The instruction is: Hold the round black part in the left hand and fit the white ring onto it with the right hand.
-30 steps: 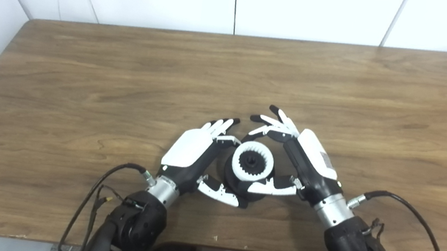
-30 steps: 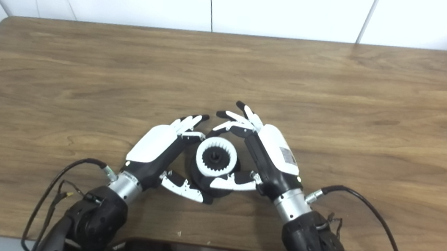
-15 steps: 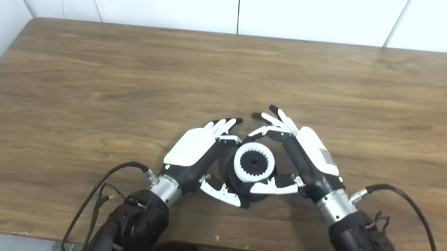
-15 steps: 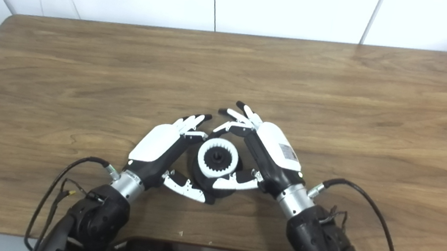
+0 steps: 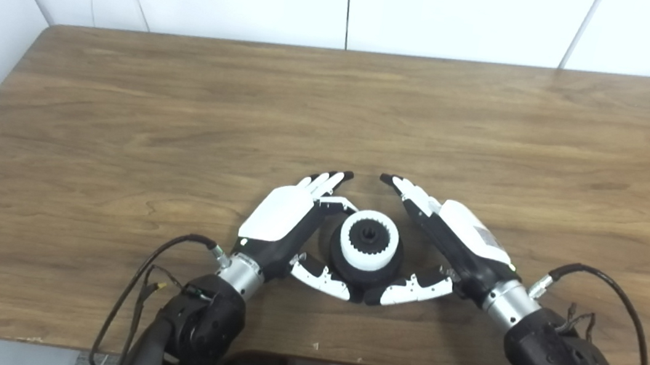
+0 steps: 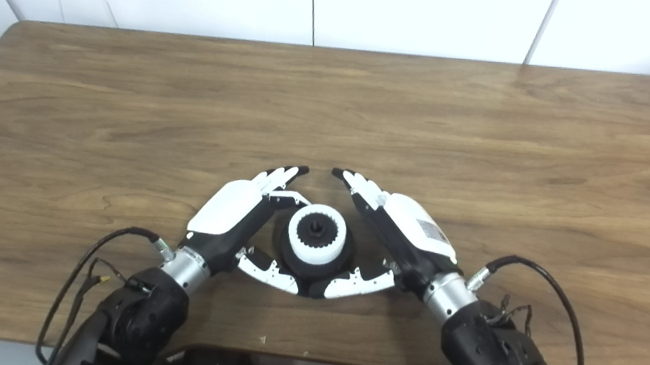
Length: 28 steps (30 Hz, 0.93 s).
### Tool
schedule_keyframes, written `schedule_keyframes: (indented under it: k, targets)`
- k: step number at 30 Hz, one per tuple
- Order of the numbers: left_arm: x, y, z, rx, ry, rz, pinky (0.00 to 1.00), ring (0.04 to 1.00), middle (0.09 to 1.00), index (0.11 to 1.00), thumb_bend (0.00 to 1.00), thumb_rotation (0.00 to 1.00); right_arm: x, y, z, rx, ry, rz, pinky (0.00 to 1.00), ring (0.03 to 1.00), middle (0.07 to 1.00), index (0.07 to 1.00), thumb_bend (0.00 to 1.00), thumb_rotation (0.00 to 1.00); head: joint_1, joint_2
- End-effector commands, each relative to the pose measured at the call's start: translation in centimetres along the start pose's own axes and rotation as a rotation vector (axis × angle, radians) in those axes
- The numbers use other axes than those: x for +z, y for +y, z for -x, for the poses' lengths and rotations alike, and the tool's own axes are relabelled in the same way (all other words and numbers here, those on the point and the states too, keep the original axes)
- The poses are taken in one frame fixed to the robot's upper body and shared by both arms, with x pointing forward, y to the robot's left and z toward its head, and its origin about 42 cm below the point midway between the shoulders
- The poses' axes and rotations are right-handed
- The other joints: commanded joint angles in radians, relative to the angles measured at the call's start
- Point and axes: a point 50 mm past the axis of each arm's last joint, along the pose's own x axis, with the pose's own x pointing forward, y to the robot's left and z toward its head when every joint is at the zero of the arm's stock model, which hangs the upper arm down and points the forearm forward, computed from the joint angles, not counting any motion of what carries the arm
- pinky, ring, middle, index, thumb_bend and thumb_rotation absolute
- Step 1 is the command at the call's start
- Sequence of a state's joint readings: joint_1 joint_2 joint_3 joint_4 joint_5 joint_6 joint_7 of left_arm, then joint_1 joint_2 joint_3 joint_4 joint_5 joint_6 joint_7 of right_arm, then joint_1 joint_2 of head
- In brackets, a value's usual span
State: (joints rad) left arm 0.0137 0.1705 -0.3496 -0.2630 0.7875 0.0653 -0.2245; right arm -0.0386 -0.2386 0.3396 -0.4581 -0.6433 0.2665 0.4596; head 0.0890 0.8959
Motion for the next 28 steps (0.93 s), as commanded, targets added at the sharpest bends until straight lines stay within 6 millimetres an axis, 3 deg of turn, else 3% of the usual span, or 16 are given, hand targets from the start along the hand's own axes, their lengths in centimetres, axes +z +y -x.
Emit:
schedule_keyframes:
  k: [1,9,18,28]
  targets:
    - [0.8,1.6,-0.3,0.054,-0.048,-0.025,1.0,1.0,1.0,0.617,0.96,0.35,1.0,-1.7,0.0,-0.031,-0.037,0.024,1.0,1.0,1.0,1.0,1.0,0.39,0.0,0.001]
    - [0.9,1.5,-0.1,0.053,-0.051,-0.033,1.0,1.0,1.0,0.617,0.96,0.35,-0.2,-3.0,0.8,0.005,0.026,0.05,0.99,1.0,1.0,1.0,1.0,0.42,-0.003,-0.001]
    - [0.8,1.5,-0.3,0.055,-0.051,-0.034,1.0,1.0,1.0,0.618,0.96,0.37,-2.0,-4.4,1.5,-0.049,0.06,0.021,1.0,1.0,1.0,1.0,1.0,0.38,-0.008,0.002]
    - [0.3,1.7,-0.2,0.057,-0.047,-0.025,1.0,1.0,1.0,0.617,0.96,0.36,-2.9,-3.7,1.2,-0.164,0.04,-0.043,0.94,1.0,1.0,0.954,0.98,0.39,-0.028,-0.007]
